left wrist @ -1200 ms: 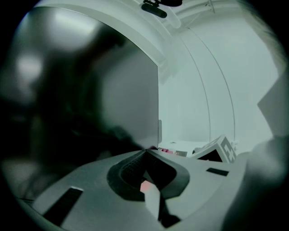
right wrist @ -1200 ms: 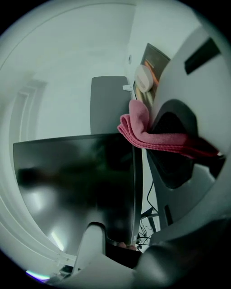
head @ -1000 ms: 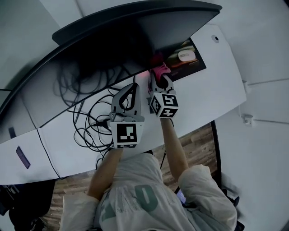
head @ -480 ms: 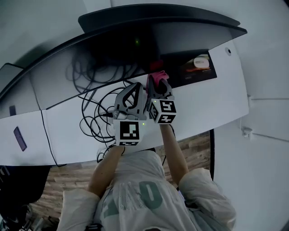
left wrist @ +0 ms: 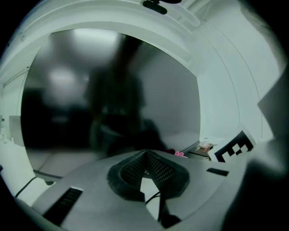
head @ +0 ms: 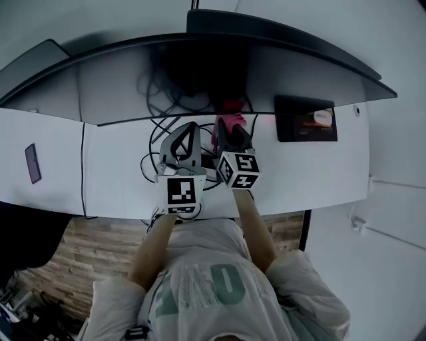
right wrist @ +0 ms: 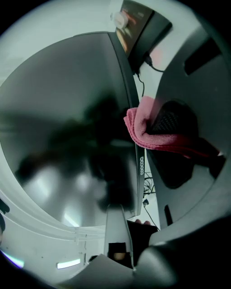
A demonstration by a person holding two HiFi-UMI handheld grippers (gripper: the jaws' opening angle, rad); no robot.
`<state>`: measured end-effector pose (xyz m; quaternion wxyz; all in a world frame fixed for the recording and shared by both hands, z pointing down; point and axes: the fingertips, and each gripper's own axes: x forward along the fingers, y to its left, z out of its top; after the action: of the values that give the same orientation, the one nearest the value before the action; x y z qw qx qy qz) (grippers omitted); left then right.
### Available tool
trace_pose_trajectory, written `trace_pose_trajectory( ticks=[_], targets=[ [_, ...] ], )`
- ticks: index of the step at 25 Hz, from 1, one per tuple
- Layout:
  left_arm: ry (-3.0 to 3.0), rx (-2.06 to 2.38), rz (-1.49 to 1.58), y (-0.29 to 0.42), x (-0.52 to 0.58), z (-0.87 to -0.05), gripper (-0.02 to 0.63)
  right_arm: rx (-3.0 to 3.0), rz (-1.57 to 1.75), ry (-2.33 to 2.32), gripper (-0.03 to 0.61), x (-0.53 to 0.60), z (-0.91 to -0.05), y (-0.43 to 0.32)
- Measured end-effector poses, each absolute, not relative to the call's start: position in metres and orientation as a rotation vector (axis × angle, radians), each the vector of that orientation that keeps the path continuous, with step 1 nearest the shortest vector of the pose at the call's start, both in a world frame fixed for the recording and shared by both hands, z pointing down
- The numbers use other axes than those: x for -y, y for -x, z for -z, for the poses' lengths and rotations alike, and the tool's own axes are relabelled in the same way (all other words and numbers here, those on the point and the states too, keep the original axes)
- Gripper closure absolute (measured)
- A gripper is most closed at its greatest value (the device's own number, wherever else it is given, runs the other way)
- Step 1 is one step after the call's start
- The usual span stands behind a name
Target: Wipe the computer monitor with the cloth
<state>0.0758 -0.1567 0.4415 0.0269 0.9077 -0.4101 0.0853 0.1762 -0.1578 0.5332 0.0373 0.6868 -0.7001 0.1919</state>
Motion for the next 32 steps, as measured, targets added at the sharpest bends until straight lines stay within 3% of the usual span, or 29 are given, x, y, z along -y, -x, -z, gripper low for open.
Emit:
trace_pose_trajectory(
  ticks=[21,32],
  targets=[
    [-2.446,1.761,-0.36,0.192,0.165,-0.47,0.609,2.506,-0.611,-1.756,0.522,0.222,-0.523,0.099],
    [-2.316,1.886,-0.366,0.255,0.152,-0.48,0.609,2.629,-0.571,-1.619,0.522,0.238,-0.508,0.182]
  ],
)
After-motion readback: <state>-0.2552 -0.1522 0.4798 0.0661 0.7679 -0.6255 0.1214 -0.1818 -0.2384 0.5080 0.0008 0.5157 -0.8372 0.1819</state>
